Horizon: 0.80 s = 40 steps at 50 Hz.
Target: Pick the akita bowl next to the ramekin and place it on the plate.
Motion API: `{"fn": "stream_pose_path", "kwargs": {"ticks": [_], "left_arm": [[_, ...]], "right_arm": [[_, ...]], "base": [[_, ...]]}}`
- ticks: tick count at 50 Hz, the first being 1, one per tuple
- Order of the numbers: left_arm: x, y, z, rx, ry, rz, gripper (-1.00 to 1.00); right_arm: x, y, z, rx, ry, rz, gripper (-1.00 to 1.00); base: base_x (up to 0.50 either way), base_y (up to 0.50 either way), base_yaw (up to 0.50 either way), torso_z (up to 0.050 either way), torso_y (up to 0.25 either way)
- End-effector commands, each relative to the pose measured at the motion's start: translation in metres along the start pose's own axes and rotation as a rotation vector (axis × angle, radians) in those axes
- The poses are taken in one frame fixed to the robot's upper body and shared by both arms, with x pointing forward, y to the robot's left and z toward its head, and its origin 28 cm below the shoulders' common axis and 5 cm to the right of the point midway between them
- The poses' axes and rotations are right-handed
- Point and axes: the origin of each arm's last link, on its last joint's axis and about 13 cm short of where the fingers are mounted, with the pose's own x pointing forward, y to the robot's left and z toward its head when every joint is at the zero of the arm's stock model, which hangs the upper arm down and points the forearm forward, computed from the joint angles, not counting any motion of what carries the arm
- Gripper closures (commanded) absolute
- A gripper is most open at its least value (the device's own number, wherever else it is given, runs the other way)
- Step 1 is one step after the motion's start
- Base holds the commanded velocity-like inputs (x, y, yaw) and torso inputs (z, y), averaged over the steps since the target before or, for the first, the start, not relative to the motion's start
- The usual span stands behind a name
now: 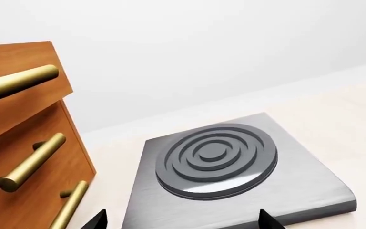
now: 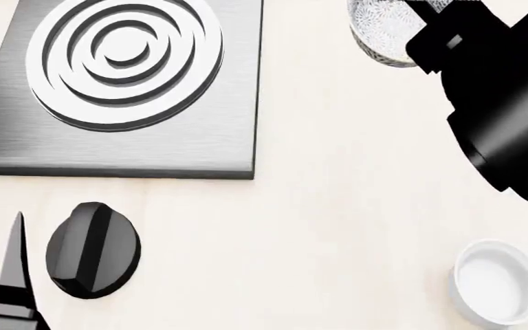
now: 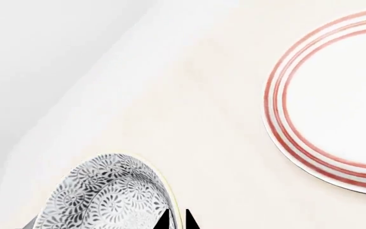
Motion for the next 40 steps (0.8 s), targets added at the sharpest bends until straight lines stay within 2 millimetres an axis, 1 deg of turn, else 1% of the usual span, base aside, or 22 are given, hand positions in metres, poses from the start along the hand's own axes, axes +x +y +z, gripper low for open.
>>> {"fn": "stream_pose_path", "kwargs": {"ticks": [1,8,11,16,25,29,40], "left_arm": [[0.0,0.003,0.0,-0.009,0.008,0.019,-1.0],[0.0,0.004,0.0,-0.006,0.006,0.018,-1.0],[-0.002,0.003,-0.001,-0.002,0.007,0.014,-1.0],[-0.001,0.004,-0.001,-0.004,0.008,0.017,-1.0],[-0.002,0.002,-0.001,-0.004,0.013,0.009,-1.0],[-0.002,0.002,-0.001,-0.002,0.01,0.008,-1.0],[-0.002,0.002,-0.002,-0.005,0.013,0.007,-1.0]], "right_arm": [[0.01,0.001,0.018,0.071,-0.054,-0.007,1.0],[0.017,-0.007,0.025,0.111,-0.077,-0.039,1.0],[0.016,-0.01,0.028,0.114,-0.091,-0.046,1.0],[0.017,-0.016,0.034,0.133,-0.109,-0.08,1.0],[0.018,-0.022,0.038,0.135,-0.119,-0.114,1.0],[0.018,-0.021,0.044,0.144,-0.13,-0.122,1.0],[0.025,-0.028,0.053,0.161,-0.143,-0.169,1.0]], "base": [[0.0,0.0,0.0,0.0,0.0],[0.0,0.0,0.0,0.0,0.001],[0.0,0.0,0.0,0.0,0.0],[0.0,0.0,0.0,0.0,0.0],[0.0,0.0,0.0,0.0,0.001],[0.0,0.0,0.0,0.0,0.0],[0.0,0.0,0.0,0.0,0.0]]}}
